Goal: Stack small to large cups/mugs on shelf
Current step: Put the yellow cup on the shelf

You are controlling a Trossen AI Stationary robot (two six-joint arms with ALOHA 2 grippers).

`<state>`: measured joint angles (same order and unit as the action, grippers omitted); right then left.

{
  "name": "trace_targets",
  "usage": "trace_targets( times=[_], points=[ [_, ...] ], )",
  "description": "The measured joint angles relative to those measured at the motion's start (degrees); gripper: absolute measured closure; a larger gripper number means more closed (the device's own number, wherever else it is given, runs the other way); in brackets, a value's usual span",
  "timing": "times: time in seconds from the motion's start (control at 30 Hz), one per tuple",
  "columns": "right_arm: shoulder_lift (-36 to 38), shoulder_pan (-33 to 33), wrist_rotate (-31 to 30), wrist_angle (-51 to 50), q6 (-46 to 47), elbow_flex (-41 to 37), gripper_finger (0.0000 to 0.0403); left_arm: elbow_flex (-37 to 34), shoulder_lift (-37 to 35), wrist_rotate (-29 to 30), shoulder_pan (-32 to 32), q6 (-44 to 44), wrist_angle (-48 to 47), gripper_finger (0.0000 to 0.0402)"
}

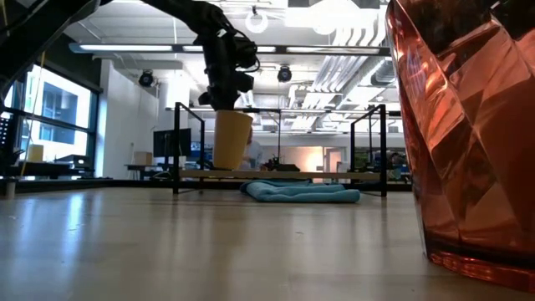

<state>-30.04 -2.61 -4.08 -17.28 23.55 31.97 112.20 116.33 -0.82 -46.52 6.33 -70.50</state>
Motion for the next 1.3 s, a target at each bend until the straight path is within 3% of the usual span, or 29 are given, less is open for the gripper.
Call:
trace_targets(
  times=[0.97,1.3],
  points=[
    [0.00,0.02,0.02,0.00,-0.46,0.00,0.0332,-3.40,-2.62,0.47,-0.76,-0.61,0.09,0.0401],
    [0.02,0.02,0.59,0.00,0.96,0.00,0.0332,-8.62,-3.19,-2.36,-0.83,-1.22,3.77,0.0400]
  ],
)
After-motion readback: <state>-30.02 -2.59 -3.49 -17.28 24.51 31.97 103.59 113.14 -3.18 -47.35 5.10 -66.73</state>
